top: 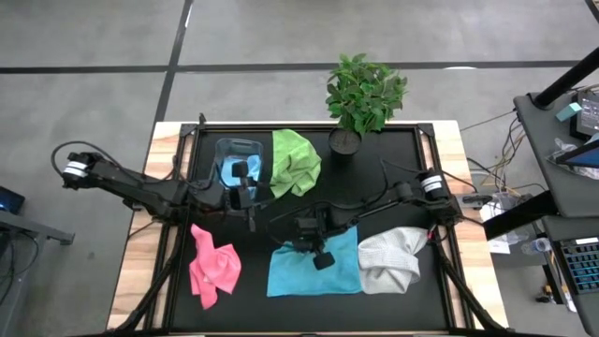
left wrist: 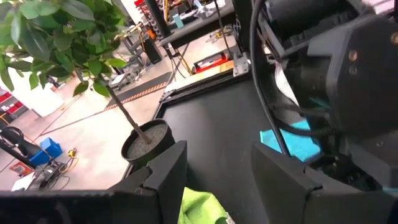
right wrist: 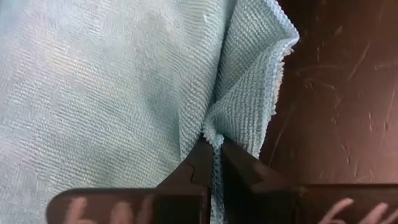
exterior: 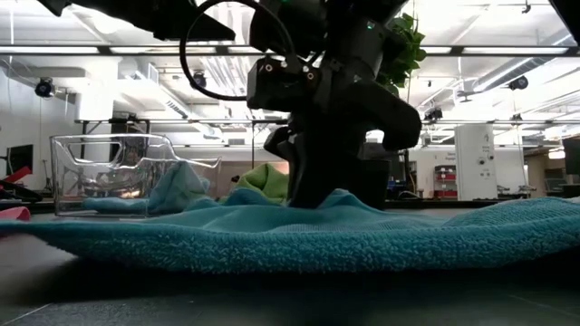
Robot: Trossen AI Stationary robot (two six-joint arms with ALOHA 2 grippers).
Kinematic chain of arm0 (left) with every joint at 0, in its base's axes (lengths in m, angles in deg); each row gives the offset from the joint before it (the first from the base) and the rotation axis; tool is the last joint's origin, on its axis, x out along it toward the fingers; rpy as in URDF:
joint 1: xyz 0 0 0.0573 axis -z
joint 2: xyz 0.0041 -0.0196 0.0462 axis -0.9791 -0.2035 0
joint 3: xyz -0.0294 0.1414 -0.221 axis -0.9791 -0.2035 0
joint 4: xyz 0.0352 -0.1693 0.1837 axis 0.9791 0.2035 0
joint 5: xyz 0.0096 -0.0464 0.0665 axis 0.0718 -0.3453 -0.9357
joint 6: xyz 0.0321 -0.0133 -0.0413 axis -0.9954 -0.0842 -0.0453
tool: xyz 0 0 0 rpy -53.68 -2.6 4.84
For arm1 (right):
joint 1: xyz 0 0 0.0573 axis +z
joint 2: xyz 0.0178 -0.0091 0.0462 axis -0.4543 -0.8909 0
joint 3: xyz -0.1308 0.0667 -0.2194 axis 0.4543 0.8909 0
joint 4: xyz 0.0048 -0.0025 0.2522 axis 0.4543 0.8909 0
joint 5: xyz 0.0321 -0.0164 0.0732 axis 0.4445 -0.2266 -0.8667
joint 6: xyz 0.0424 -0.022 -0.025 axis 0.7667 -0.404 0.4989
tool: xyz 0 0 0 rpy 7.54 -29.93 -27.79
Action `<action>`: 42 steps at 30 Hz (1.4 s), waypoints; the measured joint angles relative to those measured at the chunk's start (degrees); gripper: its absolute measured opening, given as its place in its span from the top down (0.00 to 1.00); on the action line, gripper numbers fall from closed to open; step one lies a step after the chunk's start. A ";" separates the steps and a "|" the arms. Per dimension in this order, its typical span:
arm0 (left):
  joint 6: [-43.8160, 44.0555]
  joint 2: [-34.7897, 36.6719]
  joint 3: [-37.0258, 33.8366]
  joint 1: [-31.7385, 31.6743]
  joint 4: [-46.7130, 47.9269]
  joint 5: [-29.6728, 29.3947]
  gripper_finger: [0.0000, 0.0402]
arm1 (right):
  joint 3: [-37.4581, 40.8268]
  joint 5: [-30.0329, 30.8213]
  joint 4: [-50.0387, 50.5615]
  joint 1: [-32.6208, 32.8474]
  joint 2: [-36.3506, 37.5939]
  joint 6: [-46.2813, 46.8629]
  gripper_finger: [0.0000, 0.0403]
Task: Fold microfiber towels
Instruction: Fold the blue microfiber towel
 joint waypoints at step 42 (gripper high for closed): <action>-0.50 -2.36 0.00 -0.09 -1.11 -3.17 0.59 | 0.42 -7.54 -9.48 -3.62 -2.07 10.16 0.54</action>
